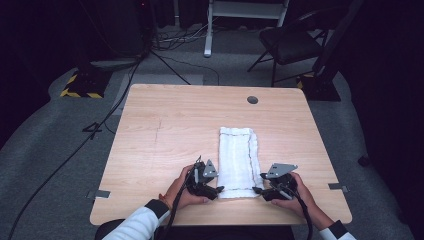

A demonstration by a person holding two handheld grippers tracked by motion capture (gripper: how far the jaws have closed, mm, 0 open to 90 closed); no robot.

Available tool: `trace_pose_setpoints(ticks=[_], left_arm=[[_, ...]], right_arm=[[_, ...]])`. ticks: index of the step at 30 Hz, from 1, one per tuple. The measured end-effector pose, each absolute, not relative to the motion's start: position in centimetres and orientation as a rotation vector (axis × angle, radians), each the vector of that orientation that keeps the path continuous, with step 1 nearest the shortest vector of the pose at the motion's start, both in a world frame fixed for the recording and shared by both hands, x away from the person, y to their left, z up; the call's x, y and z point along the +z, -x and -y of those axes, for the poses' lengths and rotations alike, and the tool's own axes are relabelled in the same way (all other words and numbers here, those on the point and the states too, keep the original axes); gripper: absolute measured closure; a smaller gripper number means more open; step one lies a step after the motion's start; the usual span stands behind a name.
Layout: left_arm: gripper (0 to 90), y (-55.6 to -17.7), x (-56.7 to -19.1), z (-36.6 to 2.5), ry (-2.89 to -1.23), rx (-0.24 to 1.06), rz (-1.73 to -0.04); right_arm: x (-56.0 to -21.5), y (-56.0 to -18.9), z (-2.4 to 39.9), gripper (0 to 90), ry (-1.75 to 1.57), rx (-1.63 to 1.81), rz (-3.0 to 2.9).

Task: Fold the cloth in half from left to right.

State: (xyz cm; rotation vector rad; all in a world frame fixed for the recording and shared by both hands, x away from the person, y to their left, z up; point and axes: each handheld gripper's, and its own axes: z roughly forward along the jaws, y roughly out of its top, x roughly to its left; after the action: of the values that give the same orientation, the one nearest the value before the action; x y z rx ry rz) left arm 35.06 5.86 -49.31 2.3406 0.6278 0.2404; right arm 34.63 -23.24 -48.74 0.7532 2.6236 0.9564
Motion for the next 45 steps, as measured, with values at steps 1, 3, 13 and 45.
trace_pose_setpoints(ticks=[1, 3, 13, 45], left_arm=[[28.9, -35.1, -49.2, -5.9, -2.341, 0.241, -0.626], [26.0, -35.3, -48.9, -6.1, -2.324, 0.235, -0.627], [23.1, -39.0, -47.1, -6.3, -2.281, 0.259, -0.67], [25.9, -52.2, -49.0, -2.6, -2.278, 0.31, -0.921]], right_arm=[[-48.6, -34.6, 23.3, 38.1, -0.741, 0.962, -2.625], [-48.2, -34.7, 23.4, 38.0, -0.743, 0.986, -2.614], [-46.1, -38.1, 24.7, 41.1, -0.796, 1.032, -2.483], [-48.7, -52.9, 20.2, 43.8, -1.029, 0.913, -2.459]])
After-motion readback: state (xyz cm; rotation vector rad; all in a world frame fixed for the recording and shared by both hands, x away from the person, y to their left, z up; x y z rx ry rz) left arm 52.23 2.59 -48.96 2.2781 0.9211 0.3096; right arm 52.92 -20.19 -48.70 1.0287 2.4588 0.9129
